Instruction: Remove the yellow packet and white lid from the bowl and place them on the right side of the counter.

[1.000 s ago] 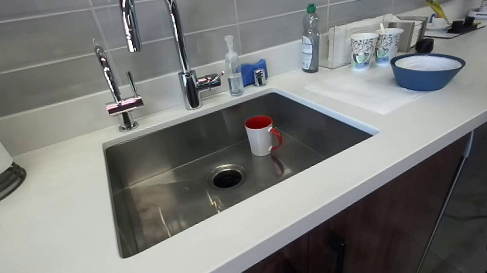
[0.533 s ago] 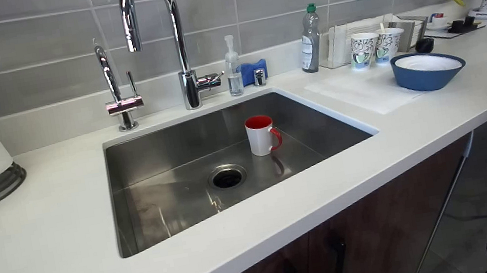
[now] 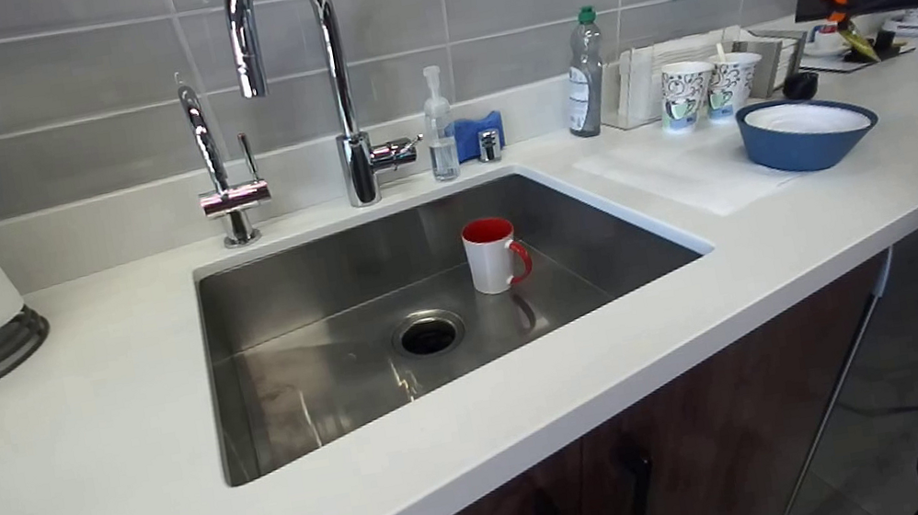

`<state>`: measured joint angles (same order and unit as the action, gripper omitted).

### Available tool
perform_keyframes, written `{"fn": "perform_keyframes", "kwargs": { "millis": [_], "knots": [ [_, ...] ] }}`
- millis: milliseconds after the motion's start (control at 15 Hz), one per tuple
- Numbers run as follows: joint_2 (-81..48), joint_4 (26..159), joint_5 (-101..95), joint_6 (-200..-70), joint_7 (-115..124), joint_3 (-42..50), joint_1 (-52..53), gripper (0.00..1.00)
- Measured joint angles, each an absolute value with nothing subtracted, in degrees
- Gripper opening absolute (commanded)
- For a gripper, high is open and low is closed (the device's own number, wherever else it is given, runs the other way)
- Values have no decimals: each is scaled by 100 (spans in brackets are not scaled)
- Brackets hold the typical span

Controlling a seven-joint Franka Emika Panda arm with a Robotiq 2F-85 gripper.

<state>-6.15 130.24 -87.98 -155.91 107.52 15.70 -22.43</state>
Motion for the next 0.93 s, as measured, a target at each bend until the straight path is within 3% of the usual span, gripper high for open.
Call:
{"fn": "perform_keyframes", "kwargs": {
  "millis": [67,133,600,933],
  "knots": [
    [-837,12882,-8798,-15592,10752,1593,-2250,0],
    [-1044,12759,-8792,-15592,10749,1604,-2261,20],
    [-1844,12384,-8460,-15627,10653,1565,-2280,68],
    [-1636,12779,-6563,-15624,9595,1288,-2226,99]
  ]
}}
